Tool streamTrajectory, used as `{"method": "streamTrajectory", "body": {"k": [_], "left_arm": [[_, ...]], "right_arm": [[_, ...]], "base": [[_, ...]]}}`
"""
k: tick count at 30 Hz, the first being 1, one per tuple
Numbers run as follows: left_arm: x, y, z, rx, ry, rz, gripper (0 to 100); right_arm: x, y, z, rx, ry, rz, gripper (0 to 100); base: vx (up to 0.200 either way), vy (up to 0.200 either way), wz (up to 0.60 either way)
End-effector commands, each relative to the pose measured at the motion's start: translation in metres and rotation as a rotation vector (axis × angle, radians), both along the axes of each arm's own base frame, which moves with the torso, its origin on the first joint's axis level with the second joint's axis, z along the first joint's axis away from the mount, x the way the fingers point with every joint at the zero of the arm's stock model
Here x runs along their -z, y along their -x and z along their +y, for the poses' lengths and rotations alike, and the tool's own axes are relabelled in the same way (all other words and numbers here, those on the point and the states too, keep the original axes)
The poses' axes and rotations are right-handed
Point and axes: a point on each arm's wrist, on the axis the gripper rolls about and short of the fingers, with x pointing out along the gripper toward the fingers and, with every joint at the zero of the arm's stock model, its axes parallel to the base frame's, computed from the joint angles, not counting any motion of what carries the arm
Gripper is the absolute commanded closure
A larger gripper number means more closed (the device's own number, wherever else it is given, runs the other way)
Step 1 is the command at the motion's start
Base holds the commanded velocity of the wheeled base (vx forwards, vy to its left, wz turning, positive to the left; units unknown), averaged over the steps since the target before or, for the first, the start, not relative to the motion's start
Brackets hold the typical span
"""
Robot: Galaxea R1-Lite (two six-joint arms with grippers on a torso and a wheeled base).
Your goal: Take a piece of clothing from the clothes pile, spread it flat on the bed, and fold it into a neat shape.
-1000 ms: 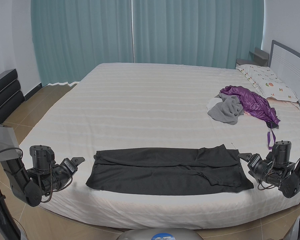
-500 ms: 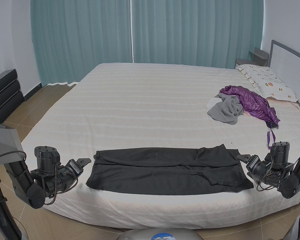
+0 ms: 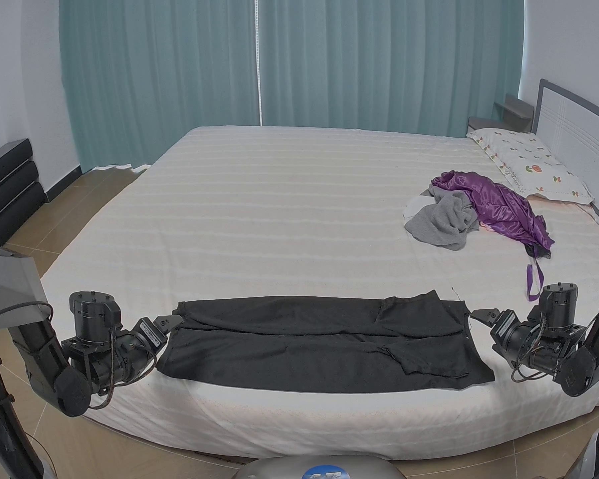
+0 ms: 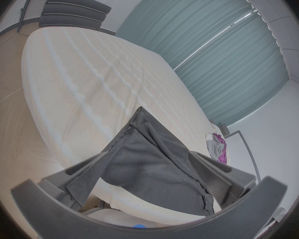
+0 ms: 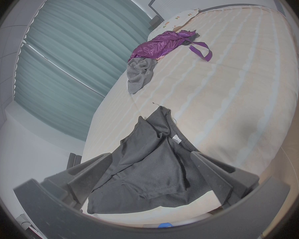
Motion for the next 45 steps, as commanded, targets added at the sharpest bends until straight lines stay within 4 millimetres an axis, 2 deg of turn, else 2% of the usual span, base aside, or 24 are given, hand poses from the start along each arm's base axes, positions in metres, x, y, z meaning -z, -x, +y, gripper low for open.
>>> {"method": "streamTrajectory", "body": {"k": [1,8,12,23,33,34,45], "left_arm": [[-0.001,0.0,-0.001,0.002,0.001,-0.005,0],[-0.004,-0.005,-0.003,0.009,-0.003,-0.026,0],[-0.005,-0.019,-0.004,0.013,-0.018,-0.047,0],[0.014,-0.061,-0.01,-0.034,-0.098,0.047,0],[0.034,-0.073,-0.013,-0.027,-0.117,0.082,0],[0.034,-0.074,-0.013,-0.028,-0.119,0.08,100],[0.029,-0.073,-0.009,-0.053,-0.162,0.066,100]], "right_arm": [[0.0,0.0,0.002,-0.007,-0.001,-0.001,0],[0.0,0.001,0.008,-0.024,-0.021,0.006,0],[0.002,0.001,0.011,-0.029,-0.034,0.015,0],[0.007,0.0,0.011,-0.029,-0.031,0.033,0],[0.008,0.0,0.011,-0.028,-0.032,0.038,0],[0.008,0.0,0.011,-0.029,-0.033,0.038,0],[0.009,-0.001,0.014,-0.04,-0.033,0.03,0]], "base": [[0.2,0.0,0.0],[0.143,0.0,0.0],[0.0,0.0,0.0],[0.0,0.0,0.0],[0.0,0.0,0.0],[0.0,0.0,0.0],[0.0,0.0,0.0]]}}
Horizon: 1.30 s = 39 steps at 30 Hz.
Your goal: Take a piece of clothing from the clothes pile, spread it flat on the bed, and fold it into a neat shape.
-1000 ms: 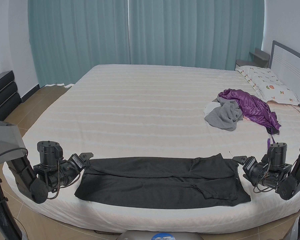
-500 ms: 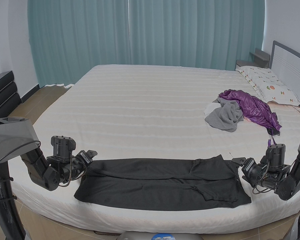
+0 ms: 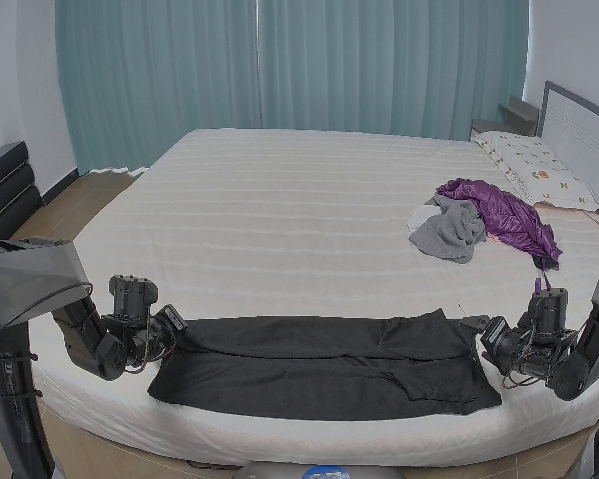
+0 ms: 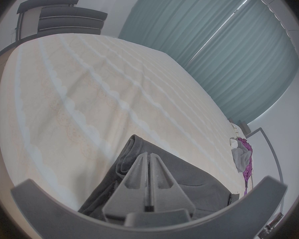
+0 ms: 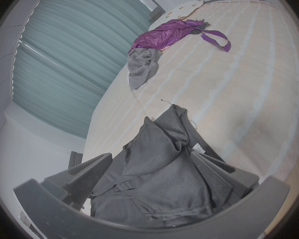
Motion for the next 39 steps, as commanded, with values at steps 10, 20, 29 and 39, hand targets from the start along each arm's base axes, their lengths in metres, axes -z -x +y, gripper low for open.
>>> {"method": "streamTrajectory", "body": {"k": [10,20,29,39], "left_arm": [[-0.037,0.007,0.001,-0.006,0.002,-0.1,100],[-0.034,0.012,0.004,-0.015,0.012,-0.092,100],[-0.032,0.013,0.004,-0.012,0.014,-0.086,100],[-0.03,0.013,0.004,-0.014,0.016,-0.079,100]], "right_arm": [[-0.004,-0.008,0.015,-0.027,-0.043,-0.03,0],[0.02,-0.027,0.023,-0.025,-0.037,0.036,0],[0.023,-0.041,0.023,-0.01,-0.027,0.078,0],[0.013,-0.038,0.016,0.04,-0.001,0.07,0]], "base": [[0.0,0.0,0.0],[0.0,0.0,0.0],[0.0,0.0,0.0],[0.0,0.0,0.0]]}}
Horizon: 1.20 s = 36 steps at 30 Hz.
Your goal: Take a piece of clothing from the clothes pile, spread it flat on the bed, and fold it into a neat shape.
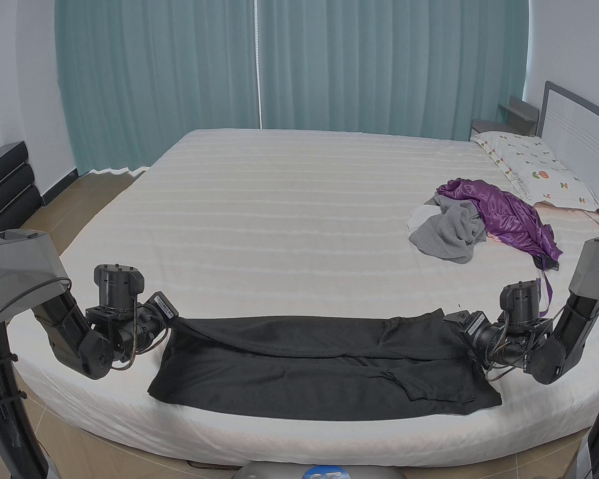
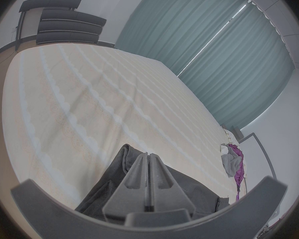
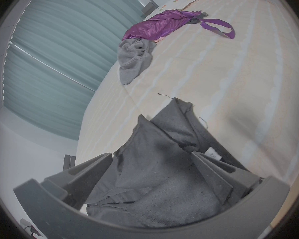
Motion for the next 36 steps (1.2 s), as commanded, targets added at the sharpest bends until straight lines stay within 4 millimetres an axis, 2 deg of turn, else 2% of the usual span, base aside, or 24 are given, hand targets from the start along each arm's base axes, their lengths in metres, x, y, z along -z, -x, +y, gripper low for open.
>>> {"method": "streamTrajectory", "body": {"k": [1,7,14,26,36], "left_arm": [[0.002,0.0,0.0,-0.001,0.001,0.005,100],[0.002,0.0,0.0,-0.002,0.0,0.006,100],[0.002,0.0,0.0,-0.002,0.0,0.006,100],[0.002,0.0,0.0,-0.002,0.0,0.006,100],[0.002,0.001,0.0,-0.002,-0.001,0.009,100]], "right_arm": [[-0.003,0.001,-0.001,0.003,0.003,0.002,0],[0.006,0.0,0.002,-0.002,0.01,0.03,0],[0.007,0.003,0.002,-0.003,0.013,0.041,0],[-0.011,0.008,-0.007,0.023,0.013,0.025,0],[0.003,0.008,-0.006,0.009,0.031,0.083,0]], "base": [[0.0,0.0,0.0],[0.0,0.0,0.0],[0.0,0.0,0.0],[0.0,0.0,0.0],[0.0,0.0,0.0]]}}
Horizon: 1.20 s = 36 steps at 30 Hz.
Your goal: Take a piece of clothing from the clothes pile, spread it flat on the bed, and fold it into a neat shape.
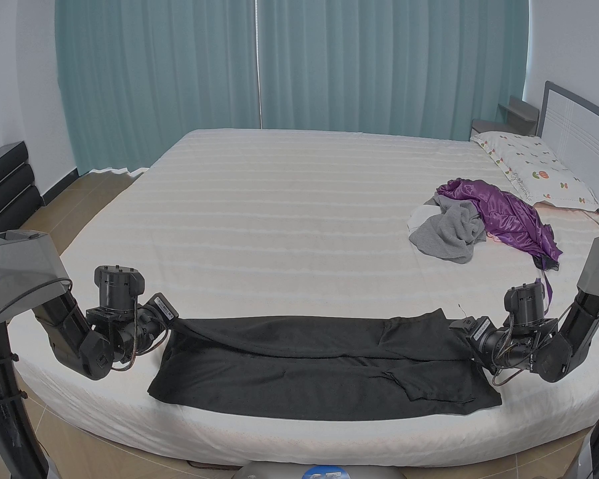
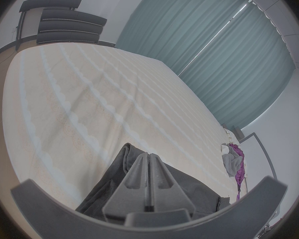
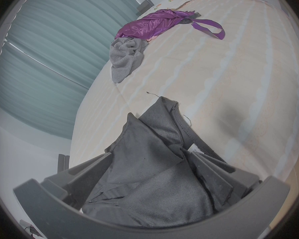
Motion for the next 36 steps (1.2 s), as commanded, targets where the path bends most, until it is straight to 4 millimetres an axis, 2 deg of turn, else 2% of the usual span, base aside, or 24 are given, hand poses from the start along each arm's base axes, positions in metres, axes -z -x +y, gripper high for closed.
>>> {"method": "streamTrajectory", "body": {"k": [1,5,6,24,28,30,36], "left_arm": [[0.0,0.0,0.0,-0.001,0.0,0.001,100],[0.001,0.001,0.0,0.001,0.0,0.003,100],[0.001,0.001,0.0,0.0,-0.002,0.003,100],[0.0,0.0,0.0,-0.002,-0.003,0.0,100],[-0.002,-0.002,0.002,-0.01,-0.001,-0.011,100],[-0.006,-0.006,0.004,-0.011,0.003,-0.03,100],[-0.023,-0.029,0.005,-0.025,0.015,-0.119,100]], "right_arm": [[0.009,-0.003,0.003,-0.009,0.003,0.02,0],[0.014,-0.007,0.004,-0.01,0.005,0.024,0],[0.014,-0.008,0.004,-0.01,0.004,0.02,100],[0.003,-0.005,0.002,-0.016,0.013,-0.01,100],[-0.002,-0.014,0.0,-0.008,0.006,-0.049,100],[-0.009,-0.028,0.002,-0.003,-0.002,-0.099,100],[-0.026,-0.057,0.0,0.021,-0.013,-0.198,100]], "base": [[0.0,0.0,0.0],[0.0,0.0,0.0],[0.0,0.0,0.0],[0.0,0.0,0.0],[0.0,0.0,0.0],[0.0,0.0,0.0],[0.0,0.0,0.0]]}}
